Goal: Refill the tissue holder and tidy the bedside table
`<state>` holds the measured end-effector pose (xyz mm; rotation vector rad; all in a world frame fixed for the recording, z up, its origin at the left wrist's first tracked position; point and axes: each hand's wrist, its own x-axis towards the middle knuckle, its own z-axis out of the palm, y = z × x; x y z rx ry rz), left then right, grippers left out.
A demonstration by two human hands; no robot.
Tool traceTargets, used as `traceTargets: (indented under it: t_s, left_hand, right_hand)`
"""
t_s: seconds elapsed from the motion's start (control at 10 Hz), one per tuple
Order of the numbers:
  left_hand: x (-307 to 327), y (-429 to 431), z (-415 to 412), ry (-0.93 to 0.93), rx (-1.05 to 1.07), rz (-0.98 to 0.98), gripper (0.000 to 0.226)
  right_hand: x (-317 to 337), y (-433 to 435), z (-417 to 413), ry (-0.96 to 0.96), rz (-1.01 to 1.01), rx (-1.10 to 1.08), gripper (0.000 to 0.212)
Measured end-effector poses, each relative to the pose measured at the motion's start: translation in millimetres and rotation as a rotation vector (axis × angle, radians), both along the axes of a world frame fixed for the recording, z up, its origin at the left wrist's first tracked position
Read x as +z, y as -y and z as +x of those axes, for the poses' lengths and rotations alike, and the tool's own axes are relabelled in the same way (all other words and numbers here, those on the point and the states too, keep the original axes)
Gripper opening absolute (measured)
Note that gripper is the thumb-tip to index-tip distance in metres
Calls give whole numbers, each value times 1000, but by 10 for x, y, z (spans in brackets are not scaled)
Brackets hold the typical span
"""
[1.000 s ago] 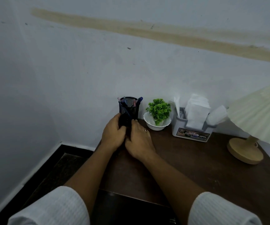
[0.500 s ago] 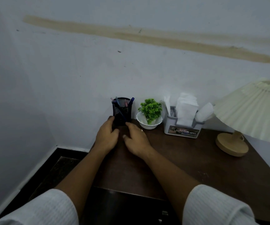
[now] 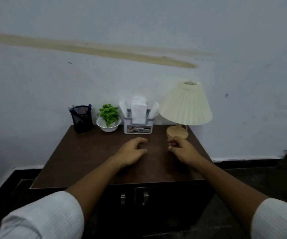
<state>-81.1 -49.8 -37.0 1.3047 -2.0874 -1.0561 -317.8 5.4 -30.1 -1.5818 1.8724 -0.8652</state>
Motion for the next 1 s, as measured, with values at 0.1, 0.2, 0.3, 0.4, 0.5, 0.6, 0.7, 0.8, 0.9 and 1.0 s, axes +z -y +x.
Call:
traceTargets:
  t_s: [0.1, 0.2, 0.3, 0.4, 0.5, 0.6, 0.7, 0.8, 0.9, 1.0]
  left_hand:
    - [-24, -45, -412, 29, -73, 12, 57]
    - [-20, -20, -848, 81, -128, -37, 69]
    - [-58, 63, -1039, 112, -150, -101, 75]
    - [-169, 186, -1179, 211, -142, -196, 80]
    - [-217, 225, -1230, 268, -127, -272, 79]
    - [-210, 229, -1223, 287, -126, -306, 77]
    - [-182, 181, -1129, 287, -145, -289, 74]
    - [-106, 55, -824, 251, -124, -255, 71]
    - [15, -15, -506, 228, -94, -268, 68]
    - [347, -60, -44, 200, 7, -364, 60]
  right_hand:
    - [-45, -106, -326, -154, 27, -45, 45]
    - [-204, -48, -503, -294, 37, -30, 52]
    - [-300, 58, -491, -358, 32, -15, 57]
    - [-411, 172, -447, -456, -3, -14, 67]
    - [-461, 198, -468, -479, 0, -5, 71]
    - [-436, 170, -482, -481, 5, 8, 69]
    - [-371, 119, -443, -498, -8, 14, 59]
    - [-195, -16, -243, -478, 10, 114, 50]
    - [28, -58, 41, -406, -22, 201, 52]
    - [393, 65, 450, -373, -126, 285, 49]
